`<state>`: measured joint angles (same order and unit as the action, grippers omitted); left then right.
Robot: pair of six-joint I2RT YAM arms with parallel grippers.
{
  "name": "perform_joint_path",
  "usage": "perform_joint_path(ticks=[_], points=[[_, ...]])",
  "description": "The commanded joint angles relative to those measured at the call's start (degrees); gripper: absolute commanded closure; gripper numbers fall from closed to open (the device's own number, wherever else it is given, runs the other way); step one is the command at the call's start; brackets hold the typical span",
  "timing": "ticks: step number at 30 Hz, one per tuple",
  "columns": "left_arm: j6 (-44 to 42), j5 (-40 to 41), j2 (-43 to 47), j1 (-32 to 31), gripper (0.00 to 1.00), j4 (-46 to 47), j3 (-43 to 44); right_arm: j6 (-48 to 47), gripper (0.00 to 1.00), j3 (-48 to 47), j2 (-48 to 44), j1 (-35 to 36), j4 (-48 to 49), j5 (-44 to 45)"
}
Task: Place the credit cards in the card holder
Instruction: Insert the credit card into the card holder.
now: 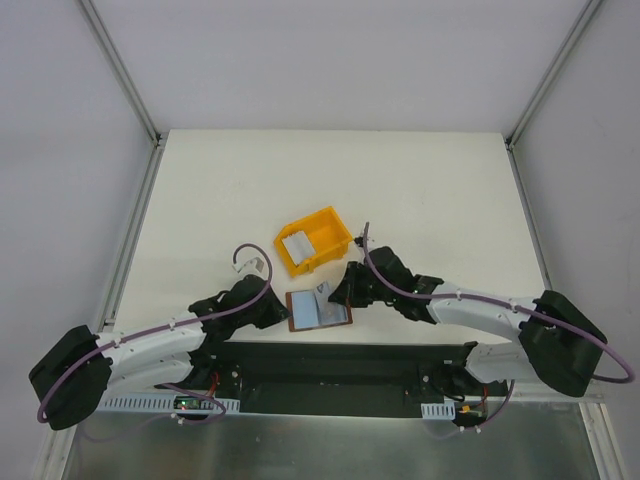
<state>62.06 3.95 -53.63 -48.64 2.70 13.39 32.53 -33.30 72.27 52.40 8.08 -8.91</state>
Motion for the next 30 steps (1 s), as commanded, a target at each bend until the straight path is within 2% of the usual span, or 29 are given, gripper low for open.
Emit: perform_joint_path(ticks=[1,19,30], points=[[0.4,-1.2,1.2,0.6,1.0,0.0,-1.2,7.1,1.0,2.7,3.7,1.4,12.7,2.9],[2.8,-0.6,1.5,0.5,1.0,0.0,-2.3,11.5,1.0,9.7,9.4,2.6,21.3,3.4],[3.2,-0.7,1.6,0.6,1.0,0.0,-2.4,13.2,1.0,10.7,15.0,4.1,26.6,3.7]])
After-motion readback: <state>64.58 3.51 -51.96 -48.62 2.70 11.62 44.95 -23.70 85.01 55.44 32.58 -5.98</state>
